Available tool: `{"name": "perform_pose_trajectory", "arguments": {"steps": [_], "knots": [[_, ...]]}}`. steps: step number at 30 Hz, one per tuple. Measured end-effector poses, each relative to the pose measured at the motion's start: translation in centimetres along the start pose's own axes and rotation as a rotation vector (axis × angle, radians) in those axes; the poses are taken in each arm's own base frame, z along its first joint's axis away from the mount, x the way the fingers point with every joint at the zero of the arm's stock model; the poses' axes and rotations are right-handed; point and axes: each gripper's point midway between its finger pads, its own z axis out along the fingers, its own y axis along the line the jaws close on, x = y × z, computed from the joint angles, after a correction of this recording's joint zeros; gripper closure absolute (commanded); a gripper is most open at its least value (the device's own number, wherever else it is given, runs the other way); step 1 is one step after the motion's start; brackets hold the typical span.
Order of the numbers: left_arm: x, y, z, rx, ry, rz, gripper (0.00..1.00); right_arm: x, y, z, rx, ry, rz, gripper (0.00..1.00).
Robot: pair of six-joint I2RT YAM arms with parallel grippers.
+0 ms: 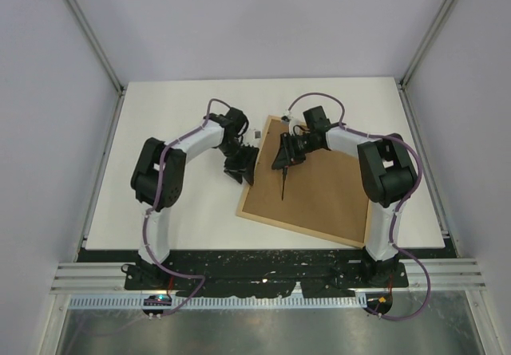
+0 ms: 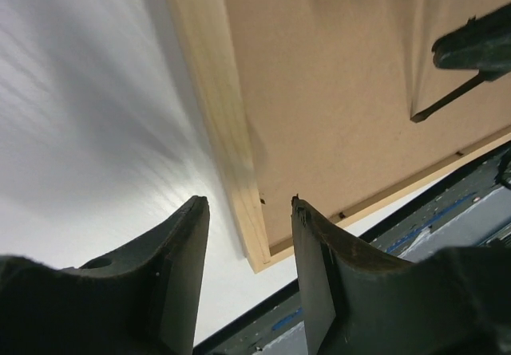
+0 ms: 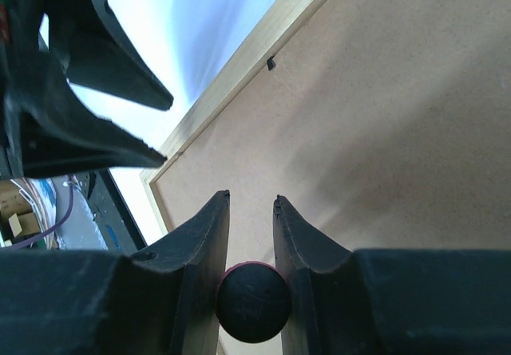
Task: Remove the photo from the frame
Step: Adjust the photo frame item on the photo frame.
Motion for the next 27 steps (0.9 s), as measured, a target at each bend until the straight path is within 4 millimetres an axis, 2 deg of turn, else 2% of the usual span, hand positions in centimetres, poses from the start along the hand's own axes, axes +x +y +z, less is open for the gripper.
{"name": "perform_pose_trajectory", "arguments": {"steps": [5,8,15,23,27], "knots": [[2.0,-1.1,0.6,-0.044,0.076,0.055,0.5,0.0,0.0,-0.1,0.002,0.003,-0.001,0.92],[2.7,-0.7,0.8,-0.076,0.103,0.054,0.5,0.0,-0.1,-0.1,0.002,0.003,-0.001,0.92],[3.0,0.6,0.9,-0.154,0.12,0.053,0.5,0.0,-0.1,-0.1,0.001,0.002,-0.003,0.92],[3.2,0.2,1.8,-0.169,0.149,0.07,0.52,0.0,-0.1,0.1,-0.001,-0.002,-0.009,0.92],[3.2,0.1,2.0,-0.17,0.156,0.069,0.56,0.0,-0.1,0.1,-0.002,-0.003,-0.011,0.92]]}}
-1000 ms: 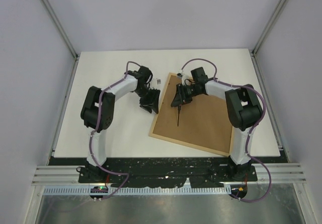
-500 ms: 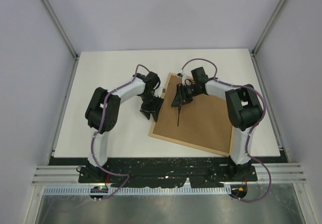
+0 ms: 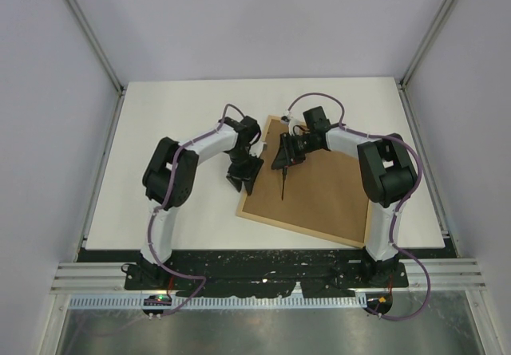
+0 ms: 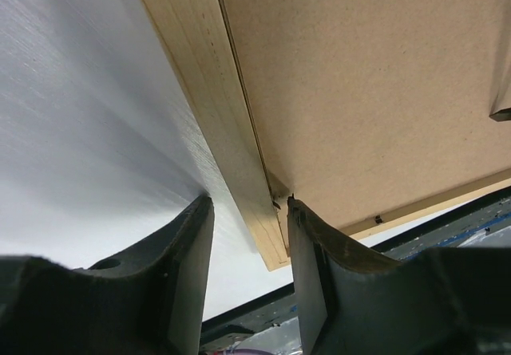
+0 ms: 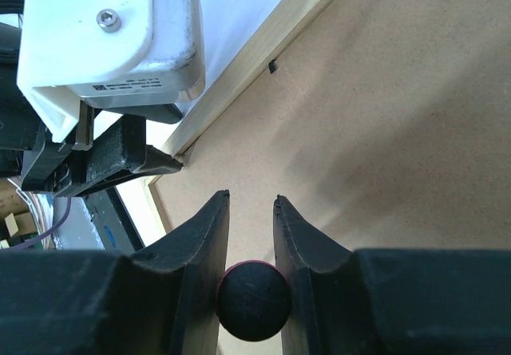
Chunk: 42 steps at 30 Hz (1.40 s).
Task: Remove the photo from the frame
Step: Adjust the photo frame item on the photo frame, then adjust the screwdriver.
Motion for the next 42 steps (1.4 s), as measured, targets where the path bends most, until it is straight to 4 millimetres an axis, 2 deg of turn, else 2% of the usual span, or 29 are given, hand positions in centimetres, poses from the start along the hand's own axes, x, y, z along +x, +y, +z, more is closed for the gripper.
{"name": "perform_pose_trajectory", "arguments": {"steps": [7,9,10,11,24,30,33,35,36,39,42], "knots": [[-0.2,0.1,0.2,-0.016,0.012,-0.001,0.69,0.0,0.0,0.0,-0.003,-0.002,-0.002,0.92],[-0.2,-0.1,0.2,-0.012,0.014,-0.001,0.83,0.0,0.0,0.0,-0.004,-0.001,-0.002,0.92],[-0.2,-0.1,0.2,-0.012,0.014,0.0,0.95,0.0,0.0,0.0,-0.004,-0.001,-0.002,0.92],[-0.2,-0.1,0.2,-0.013,0.017,-0.001,1.0,0.1,0.0,0.0,-0.004,-0.001,-0.002,0.92],[-0.1,-0.4,0.0,0.163,-0.057,-0.097,1.0,0.1,0.1,0.1,-0.014,0.007,0.001,0.92],[-0.2,-0.2,-0.1,0.269,-0.108,-0.162,1.0,-0.2,-0.2,1.0,-0.029,0.041,0.029,0.92],[-0.2,0.0,-0.5,0.318,-0.144,-0.196,1.0,-0.7,-0.3,1.3,-0.035,0.051,0.036,0.92],[-0.4,0.2,-1.3,0.349,-0.179,-0.213,1.0,-1.9,-0.3,1.1,-0.033,0.032,0.015,0.92],[-0.8,0.4,-1.9,0.362,-0.201,-0.221,0.96,-2.7,-0.2,0.9,-0.033,0.016,0.002,0.92],[-2.1,0.7,-4.1,0.389,-0.281,-0.217,0.66,-5.7,0.2,-0.3,-0.036,-0.043,-0.038,0.92],[-3.7,0.7,-7.4,0.422,-0.367,-0.186,0.53,-8.6,0.6,-2.0,-0.047,-0.106,-0.062,0.92]]}}
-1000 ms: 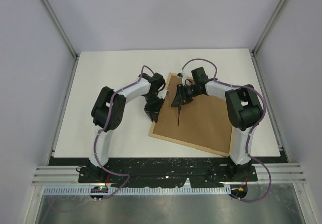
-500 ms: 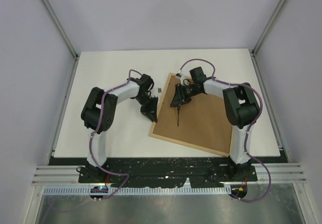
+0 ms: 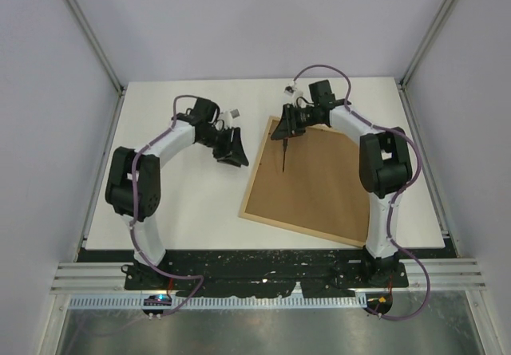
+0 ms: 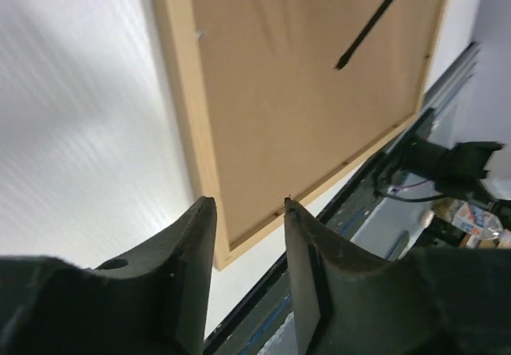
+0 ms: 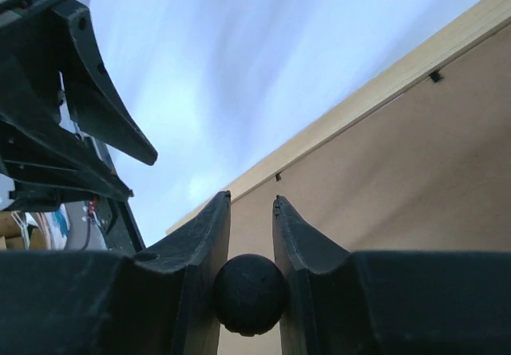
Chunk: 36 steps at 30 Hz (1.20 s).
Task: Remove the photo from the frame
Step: Adjust the screwdriver.
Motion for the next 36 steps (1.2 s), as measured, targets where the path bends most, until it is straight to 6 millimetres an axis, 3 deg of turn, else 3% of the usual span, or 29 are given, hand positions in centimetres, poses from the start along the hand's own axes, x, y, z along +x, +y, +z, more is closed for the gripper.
{"name": "perform_pose_trajectory", "arguments": {"steps": [3,6,10,13,17,20,23,26,33,35,36], "knots": [[-3.1,-2.7,-2.0,0.082,-0.068,0.075,0.45,-1.5,0.4,-1.2,-0.023,-0.035,0.025,0.92],[-5.6,-6.0,-3.8,0.175,-0.125,0.175,0.43,-2.4,1.3,-2.4,-0.067,-0.061,0.075,0.92],[-6.9,-10.5,-5.4,0.286,-0.158,0.287,0.42,-4.3,3.8,-4.4,-0.146,-0.127,0.113,0.92],[-6.6,-13.2,-5.1,0.371,-0.146,0.34,0.42,-5.3,6.8,-6.2,-0.208,-0.181,0.106,0.92],[-5.5,-15.0,-3.6,0.437,-0.095,0.344,0.42,-6.1,10.5,-8.4,-0.292,-0.246,0.065,0.92],[-4.9,-16.3,-2.6,0.489,-0.059,0.332,0.42,-6.0,12.3,-9.3,-0.343,-0.275,0.049,0.92],[-4.6,-17.7,-2.4,0.546,-0.044,0.32,0.44,-5.8,12.7,-9.6,-0.366,-0.287,0.051,0.92],[-4.5,-18.6,-2.4,0.599,-0.04,0.312,0.53,-5.6,12.6,-9.5,-0.373,-0.292,0.059,0.92],[-3.7,-19.7,-1.9,0.681,-0.007,0.264,0.86,-5.3,13.2,-10.0,-0.381,-0.3,0.059,0.92],[-3.6,-20.2,-1.8,0.693,-0.003,0.268,1.0,-5.5,13.8,-10.4,-0.385,-0.31,0.042,0.92],[-3.5,-20.3,-1.8,0.696,0.0,0.27,1.0,-5.5,14.0,-10.6,-0.386,-0.314,0.033,0.92]]}}
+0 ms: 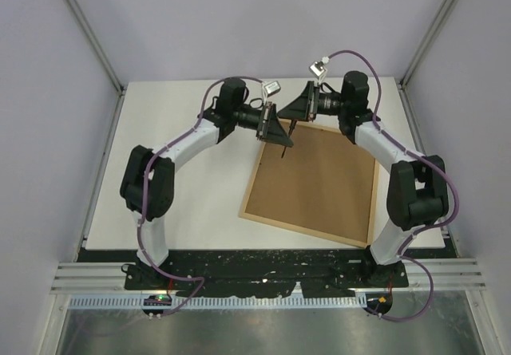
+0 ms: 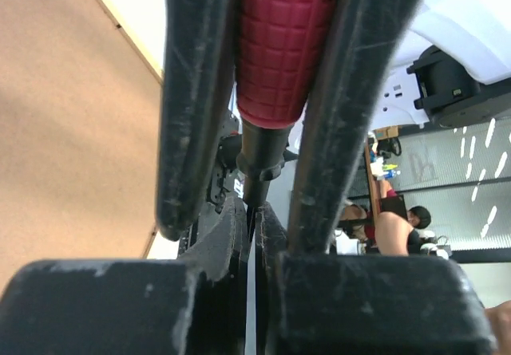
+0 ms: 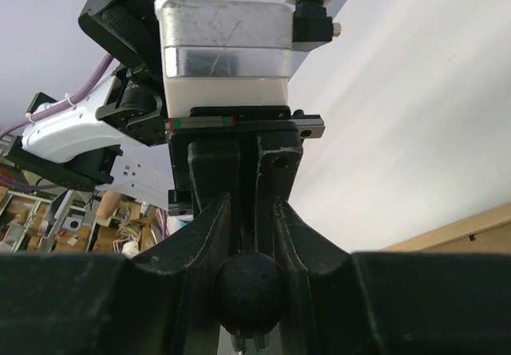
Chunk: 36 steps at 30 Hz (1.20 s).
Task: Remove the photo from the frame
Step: Adjust the screwdriver.
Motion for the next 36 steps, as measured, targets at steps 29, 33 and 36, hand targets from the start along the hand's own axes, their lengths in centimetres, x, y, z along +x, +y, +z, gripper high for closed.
{"name": "perform_pose_trajectory", "arguments": {"steps": [29,33,36], "knots": [[6.0,0.5,-3.0,-0.317,0.392,0.389,1.0,7.6,0.3,-2.2,-0.055,0.485,-0.217,0.36],[7.4,0.1,-2.8,-0.311,0.446,0.392,1.0,8.4,0.9,-1.7,-0.087,0.503,-0.229,0.39],[7.7,0.4,-3.2,-0.329,0.461,0.381,1.0,9.2,0.7,-1.6,-0.092,0.519,-0.218,0.39]]}}
